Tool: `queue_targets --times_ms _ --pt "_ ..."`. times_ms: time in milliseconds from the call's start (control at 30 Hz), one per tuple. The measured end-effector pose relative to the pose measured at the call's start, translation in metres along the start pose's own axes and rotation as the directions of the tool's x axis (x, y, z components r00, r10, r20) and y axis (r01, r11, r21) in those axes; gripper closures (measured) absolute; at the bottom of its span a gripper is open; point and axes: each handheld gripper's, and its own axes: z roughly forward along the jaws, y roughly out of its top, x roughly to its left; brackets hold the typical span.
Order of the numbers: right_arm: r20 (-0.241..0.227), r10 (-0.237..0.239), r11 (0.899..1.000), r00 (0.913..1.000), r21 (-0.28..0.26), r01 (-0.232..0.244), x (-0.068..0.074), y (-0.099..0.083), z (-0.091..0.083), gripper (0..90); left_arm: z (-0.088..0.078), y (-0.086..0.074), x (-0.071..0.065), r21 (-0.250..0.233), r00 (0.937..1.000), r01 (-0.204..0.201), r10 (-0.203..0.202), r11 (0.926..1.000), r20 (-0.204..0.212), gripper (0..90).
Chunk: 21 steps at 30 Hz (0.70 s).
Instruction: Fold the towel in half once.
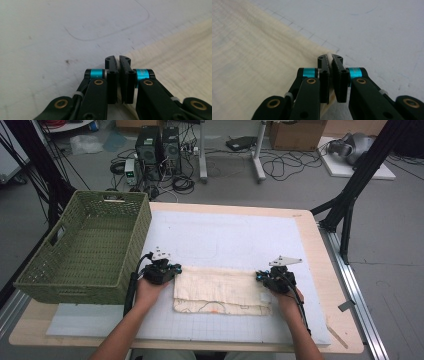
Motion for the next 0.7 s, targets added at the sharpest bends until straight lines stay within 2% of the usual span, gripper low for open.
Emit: queue_targets --times_ms 67,200,233,300,367,467,533,600,633,700 --pt "0.011 0.01 1.0 0.9999 -0.009 -0.01 -0.005 0.003 0.002 85.5 0.001 0.006 0.001 -0.01 1.0 0.007 -0.007 0.9999 -0.007 85.1" --pt "0.045 0.025 0.999 0.9987 -0.035 -0.024 -0.012 0.011 0.008 85.5 0.007 0.02 0.002 -0.046 0.9994 -0.016 0.014 0.9988 -0.03 84.7" --pt "0.054 0.029 0.999 0.9981 -0.043 -0.026 -0.013 0.012 0.009 85.4 0.009 0.023 0.004 -0.059 0.9987 -0.028 0.025 0.9979 -0.045 84.7" --pt "0.067 0.041 0.997 0.9969 -0.064 -0.037 -0.016 0.015 0.012 85.4 0.013 0.022 0.007 -0.086 0.9983 -0.022 0.018 0.996 -0.055 84.7" --pt "0.068 0.062 0.995 0.9957 -0.082 -0.057 -0.02 0.017 0.015 85.2 0.021 0.024 0.012 -0.034 0.9959 -0.05 0.048 0.9982 -0.077 84.7" --pt "0.088 0.046 0.996 0.9951 -0.079 -0.039 -0.023 0.022 0.02 85.3 0.028 0.028 0.015 -0.036 0.9936 -0.063 0.059 0.9974 -0.097 84.7" --pt "0.099 0.03 0.997 0.9946 -0.068 -0.023 -0.024 0.026 0.023 85.3 0.03 0.029 0.015 -0.056 0.9921 -0.073 0.067 0.9957 -0.106 84.7" --pt "0.108 0.026 0.997 0.9938 -0.07 -0.019 -0.023 0.028 0.026 82.8 0.03 0.028 0.016 -0.038 0.9929 -0.063 0.058 0.9973 -0.104 83.7" --pt "0.112 0.037 0.997 0.993 -0.075 -0.029 -0.023 0.028 0.026 79.2 0.03 0.027 0.017 -0.024 0.9944 -0.049 0.047 0.9985 -0.095 81.1" --pt "0.11 0.052 0.997 0.9926 -0.07 -0.045 -0.023 0.027 0.026 71.2 0.027 0.025 0.014 0.001 0.9939 -0.06 0.06 0.9982 -0.093 67.8"
